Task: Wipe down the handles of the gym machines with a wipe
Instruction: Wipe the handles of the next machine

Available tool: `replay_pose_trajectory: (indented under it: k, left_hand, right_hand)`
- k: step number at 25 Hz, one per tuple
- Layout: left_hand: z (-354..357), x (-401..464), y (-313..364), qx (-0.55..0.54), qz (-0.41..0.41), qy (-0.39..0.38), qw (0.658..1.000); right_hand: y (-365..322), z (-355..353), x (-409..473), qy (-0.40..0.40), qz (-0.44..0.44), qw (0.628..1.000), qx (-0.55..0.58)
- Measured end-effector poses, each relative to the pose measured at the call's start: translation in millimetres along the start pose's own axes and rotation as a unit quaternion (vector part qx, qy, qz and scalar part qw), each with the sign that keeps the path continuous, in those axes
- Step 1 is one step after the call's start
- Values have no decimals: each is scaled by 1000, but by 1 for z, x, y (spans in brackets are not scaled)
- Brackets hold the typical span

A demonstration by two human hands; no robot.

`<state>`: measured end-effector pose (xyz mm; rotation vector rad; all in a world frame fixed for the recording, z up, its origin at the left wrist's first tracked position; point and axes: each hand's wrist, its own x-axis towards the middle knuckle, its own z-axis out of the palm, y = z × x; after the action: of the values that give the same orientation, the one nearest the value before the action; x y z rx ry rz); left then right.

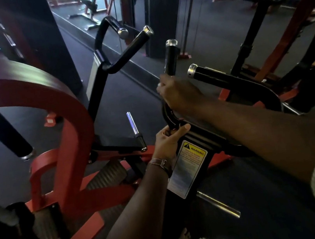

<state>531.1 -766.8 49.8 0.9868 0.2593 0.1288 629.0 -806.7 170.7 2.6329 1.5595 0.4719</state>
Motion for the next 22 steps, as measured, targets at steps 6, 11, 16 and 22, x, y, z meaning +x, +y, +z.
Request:
replay_pose_trajectory:
  k: [6, 11, 16, 22]
  left_hand:
    - [-7, 3, -8, -25, 14, -4, 1000]
    - [-7, 2, -7, -18, 7, -5, 1000]
    - [-9, 3, -8, -28, 7, -2, 1000]
    - [-2, -4, 0, -65, -13, 11, 998]
  right_hand:
    - [-21, 0, -10, -197, -130, 968, -90]
    - [-12, -10, 4, -85, -6, 993, -88]
    - [-22, -8, -15, -217, -189, 954, -89]
    - [5, 33, -27, 99, 27, 978, 179]
